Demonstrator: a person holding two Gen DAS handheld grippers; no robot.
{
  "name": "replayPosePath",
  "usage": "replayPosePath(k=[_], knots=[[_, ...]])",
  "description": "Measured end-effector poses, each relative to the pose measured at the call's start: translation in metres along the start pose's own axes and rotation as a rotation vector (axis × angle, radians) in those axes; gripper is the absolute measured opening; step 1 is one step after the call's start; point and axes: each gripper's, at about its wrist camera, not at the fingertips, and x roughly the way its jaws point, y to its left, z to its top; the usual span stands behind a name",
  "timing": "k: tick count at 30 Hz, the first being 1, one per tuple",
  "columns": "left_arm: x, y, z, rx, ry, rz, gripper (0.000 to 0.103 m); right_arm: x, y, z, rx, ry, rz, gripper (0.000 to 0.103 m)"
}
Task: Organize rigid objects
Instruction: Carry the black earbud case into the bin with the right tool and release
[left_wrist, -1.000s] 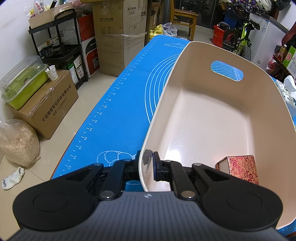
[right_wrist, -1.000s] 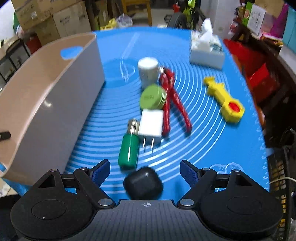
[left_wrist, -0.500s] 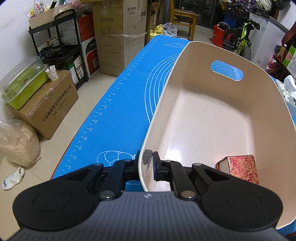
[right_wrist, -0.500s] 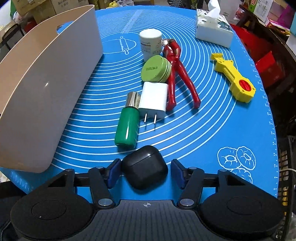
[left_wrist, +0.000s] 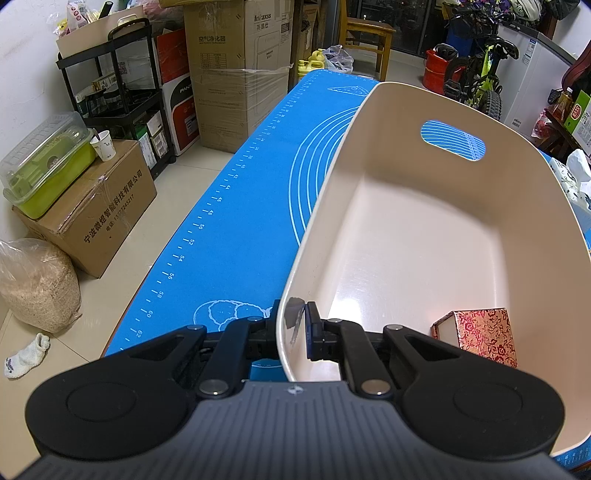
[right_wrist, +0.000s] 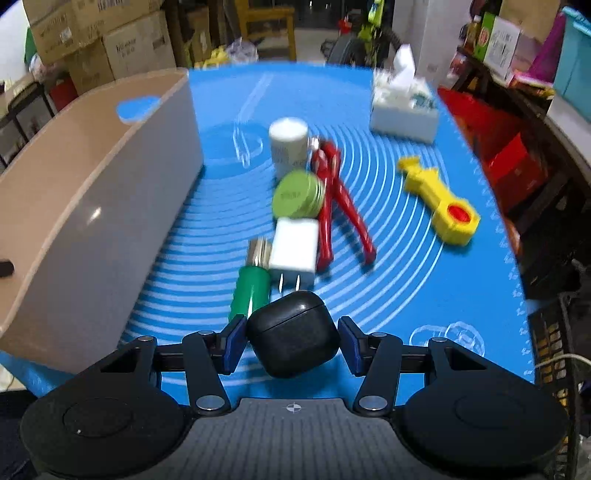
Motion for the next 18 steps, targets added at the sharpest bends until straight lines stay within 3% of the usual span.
replayPosePath(k=[8, 18], knots=[[-0.001, 0.0, 0.001, 0.0, -0.001, 0.0, 0.013, -0.038, 0.015, 0.035, 0.011, -0.19, 0.033, 0.058], [0.0, 0.0, 0.001, -0.002, -0.001, 0.0, 0.013, -0.052, 0.07, 0.087, -0.051, -0.294, 0.124, 0.058]])
